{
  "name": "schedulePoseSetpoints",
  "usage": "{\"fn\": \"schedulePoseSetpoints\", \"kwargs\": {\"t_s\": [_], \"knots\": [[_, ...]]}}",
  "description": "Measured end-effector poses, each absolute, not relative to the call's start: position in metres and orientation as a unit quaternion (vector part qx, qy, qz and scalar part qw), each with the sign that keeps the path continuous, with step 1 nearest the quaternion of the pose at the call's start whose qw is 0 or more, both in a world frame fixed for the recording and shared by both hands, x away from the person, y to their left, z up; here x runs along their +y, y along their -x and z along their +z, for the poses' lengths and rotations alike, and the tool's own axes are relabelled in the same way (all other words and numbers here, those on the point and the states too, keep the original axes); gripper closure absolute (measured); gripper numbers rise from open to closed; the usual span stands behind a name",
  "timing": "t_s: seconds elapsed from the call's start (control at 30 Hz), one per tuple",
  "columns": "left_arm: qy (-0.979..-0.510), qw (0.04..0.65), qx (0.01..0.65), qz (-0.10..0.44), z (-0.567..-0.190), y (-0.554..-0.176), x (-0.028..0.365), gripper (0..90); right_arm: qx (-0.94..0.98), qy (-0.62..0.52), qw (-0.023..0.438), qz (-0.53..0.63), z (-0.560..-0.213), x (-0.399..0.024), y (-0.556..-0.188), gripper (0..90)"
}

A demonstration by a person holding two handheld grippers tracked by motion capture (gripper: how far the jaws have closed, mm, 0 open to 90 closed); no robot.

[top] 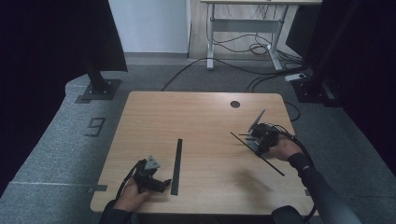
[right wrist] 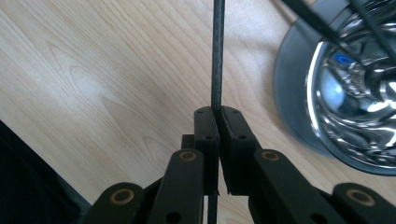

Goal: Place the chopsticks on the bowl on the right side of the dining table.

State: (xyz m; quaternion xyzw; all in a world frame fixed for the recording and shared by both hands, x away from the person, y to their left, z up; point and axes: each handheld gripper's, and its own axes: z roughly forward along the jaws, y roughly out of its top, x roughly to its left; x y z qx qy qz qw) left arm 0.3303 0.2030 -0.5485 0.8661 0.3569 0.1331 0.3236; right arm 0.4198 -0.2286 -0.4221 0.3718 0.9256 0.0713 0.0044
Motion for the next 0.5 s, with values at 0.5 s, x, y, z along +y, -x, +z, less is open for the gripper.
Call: {"fn": "schedulePoseSetpoints", "kwargs": {"t_s": [0.5], "knots": [[-0.866,0.324,0.357,0.133,-0.548,-0.33,0.203,0.0,0.917,-0.389,0.042,0.072,-0.398,-0.241,-0.443,85.9]]}}
